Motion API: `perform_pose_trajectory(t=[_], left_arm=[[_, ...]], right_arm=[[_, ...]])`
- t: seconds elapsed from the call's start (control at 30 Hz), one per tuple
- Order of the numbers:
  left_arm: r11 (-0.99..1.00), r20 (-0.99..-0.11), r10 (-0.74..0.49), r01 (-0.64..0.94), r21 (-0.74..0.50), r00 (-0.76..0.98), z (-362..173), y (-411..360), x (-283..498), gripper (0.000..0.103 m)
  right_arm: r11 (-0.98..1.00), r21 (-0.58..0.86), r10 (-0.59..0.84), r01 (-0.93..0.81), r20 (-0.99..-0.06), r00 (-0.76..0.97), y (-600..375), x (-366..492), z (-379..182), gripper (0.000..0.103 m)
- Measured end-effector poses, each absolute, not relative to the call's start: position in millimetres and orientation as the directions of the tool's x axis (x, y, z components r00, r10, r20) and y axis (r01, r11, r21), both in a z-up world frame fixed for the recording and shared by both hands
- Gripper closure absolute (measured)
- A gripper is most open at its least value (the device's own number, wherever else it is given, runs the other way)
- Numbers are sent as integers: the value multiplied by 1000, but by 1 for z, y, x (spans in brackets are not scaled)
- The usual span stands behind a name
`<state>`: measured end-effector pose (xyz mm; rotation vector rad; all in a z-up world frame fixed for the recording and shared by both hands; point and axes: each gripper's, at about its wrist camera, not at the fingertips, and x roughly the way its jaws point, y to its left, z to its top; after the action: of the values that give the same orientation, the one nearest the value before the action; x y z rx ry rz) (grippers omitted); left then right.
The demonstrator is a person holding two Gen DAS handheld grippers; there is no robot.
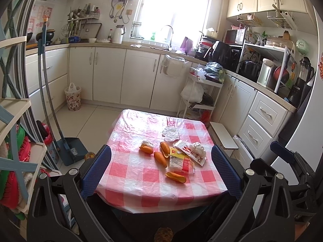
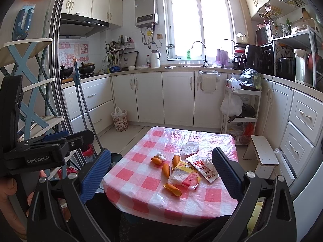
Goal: Collect trash
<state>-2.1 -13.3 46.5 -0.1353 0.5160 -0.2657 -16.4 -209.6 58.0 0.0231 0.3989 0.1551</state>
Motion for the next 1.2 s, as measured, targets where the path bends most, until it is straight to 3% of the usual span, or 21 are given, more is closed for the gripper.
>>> perform_pose_trajectory(t=[1.2], left_arm=[[955, -471, -292, 221, -200, 832, 47, -15, -2, 7]], right_arm=[[988, 50, 155, -148, -385, 910, -208, -16, 58, 7]])
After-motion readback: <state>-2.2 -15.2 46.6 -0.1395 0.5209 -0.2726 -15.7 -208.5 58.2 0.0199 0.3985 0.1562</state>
